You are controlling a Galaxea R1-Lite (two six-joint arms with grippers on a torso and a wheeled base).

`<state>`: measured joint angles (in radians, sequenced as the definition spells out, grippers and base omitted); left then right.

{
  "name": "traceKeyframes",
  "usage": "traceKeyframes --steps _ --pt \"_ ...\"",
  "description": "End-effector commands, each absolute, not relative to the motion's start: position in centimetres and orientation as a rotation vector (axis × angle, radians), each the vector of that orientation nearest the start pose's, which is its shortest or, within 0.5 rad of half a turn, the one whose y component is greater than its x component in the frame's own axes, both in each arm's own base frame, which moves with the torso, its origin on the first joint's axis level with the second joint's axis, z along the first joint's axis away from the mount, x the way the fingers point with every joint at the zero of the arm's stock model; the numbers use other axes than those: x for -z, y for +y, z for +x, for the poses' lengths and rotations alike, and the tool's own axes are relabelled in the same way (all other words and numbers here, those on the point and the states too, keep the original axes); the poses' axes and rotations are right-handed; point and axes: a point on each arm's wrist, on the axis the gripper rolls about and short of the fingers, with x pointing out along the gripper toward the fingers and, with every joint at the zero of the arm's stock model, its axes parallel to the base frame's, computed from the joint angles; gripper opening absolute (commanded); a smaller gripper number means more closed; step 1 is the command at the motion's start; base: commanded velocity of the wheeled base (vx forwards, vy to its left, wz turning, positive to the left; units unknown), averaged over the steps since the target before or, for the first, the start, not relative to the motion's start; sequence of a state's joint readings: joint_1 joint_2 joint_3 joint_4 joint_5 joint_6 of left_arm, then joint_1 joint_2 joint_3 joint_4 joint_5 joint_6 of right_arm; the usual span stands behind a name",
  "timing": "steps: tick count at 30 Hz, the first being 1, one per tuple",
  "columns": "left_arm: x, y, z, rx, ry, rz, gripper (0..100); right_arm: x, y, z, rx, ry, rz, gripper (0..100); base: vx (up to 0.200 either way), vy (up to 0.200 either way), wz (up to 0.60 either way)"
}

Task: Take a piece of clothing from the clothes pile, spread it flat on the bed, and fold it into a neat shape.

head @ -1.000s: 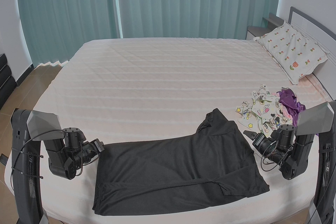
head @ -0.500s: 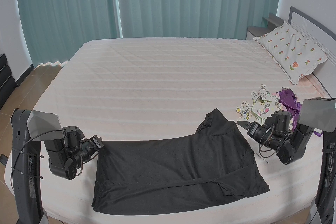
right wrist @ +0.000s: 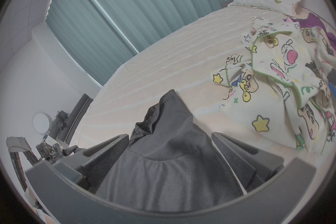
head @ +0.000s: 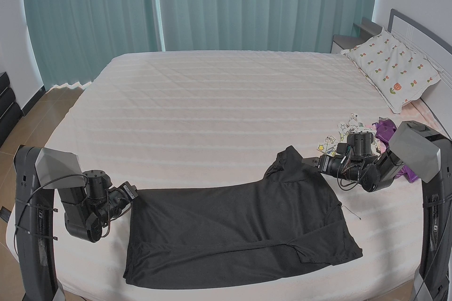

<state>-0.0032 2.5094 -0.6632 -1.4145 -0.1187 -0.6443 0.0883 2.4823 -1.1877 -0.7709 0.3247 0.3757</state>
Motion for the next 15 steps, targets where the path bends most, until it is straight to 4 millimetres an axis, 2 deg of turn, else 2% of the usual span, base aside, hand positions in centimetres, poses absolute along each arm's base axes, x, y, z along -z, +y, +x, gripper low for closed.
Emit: traceKeyframes --steps 1,6,15 --pt "5.3 -0.4 35.9 -0.022 0.452 -0.663 0 3.0 4.7 45.6 -0.306 0.612 0.410 100 0.000 0.000 0.00" --pt "5.3 -0.4 35.9 -0.022 0.446 -0.663 0 2.9 4.8 46.7 -0.309 0.582 0.406 100 0.000 0.000 0.00" --pt "5.3 -0.1 35.9 -0.030 0.443 -0.664 0 4.4 5.1 47.9 -0.295 0.603 0.404 100 0.000 0.000 0.00"
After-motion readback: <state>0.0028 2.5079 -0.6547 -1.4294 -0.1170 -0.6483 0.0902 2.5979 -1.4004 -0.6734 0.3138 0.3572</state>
